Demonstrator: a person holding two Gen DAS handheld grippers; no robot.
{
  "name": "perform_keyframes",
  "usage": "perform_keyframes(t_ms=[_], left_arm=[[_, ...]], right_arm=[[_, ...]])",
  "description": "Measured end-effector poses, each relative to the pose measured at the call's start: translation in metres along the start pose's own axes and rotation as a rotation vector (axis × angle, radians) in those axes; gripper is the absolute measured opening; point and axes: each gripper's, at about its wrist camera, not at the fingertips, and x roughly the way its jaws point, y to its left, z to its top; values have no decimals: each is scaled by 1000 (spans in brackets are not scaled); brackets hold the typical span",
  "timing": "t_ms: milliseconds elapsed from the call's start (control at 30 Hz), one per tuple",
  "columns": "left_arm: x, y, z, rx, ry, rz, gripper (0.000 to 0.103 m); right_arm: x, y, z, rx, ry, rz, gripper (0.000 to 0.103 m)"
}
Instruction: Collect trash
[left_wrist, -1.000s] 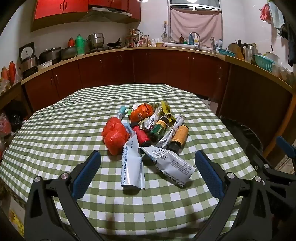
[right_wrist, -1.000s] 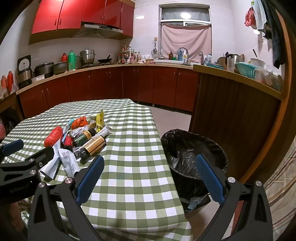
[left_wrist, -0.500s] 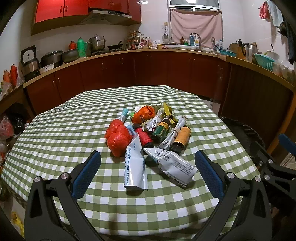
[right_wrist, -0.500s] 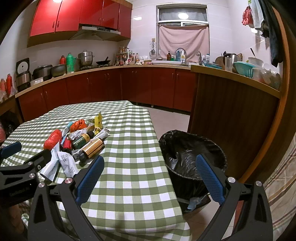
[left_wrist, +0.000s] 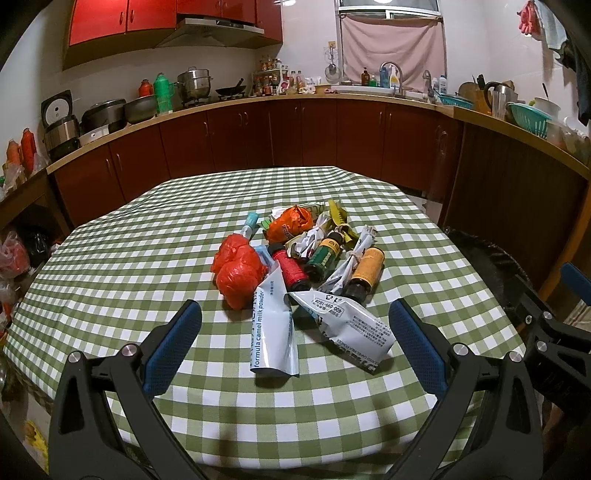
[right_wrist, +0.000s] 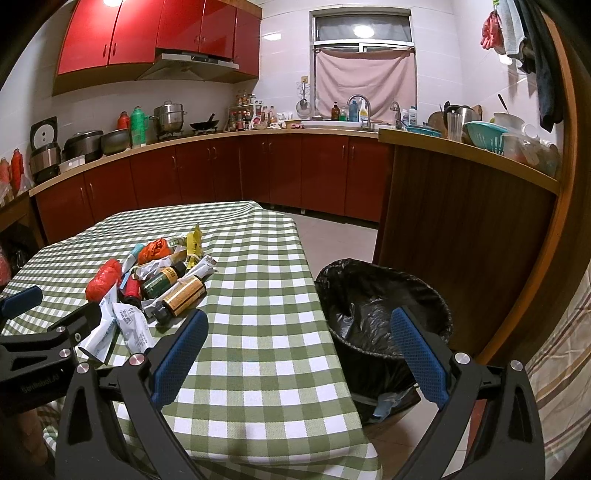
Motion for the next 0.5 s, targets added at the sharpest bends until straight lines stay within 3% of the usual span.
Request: perform_keyframes(t_ms=[500], left_arm=[[2,1,-2,-3,9,4,99]], right_arm=[[0,0,0,3,2,0,96]])
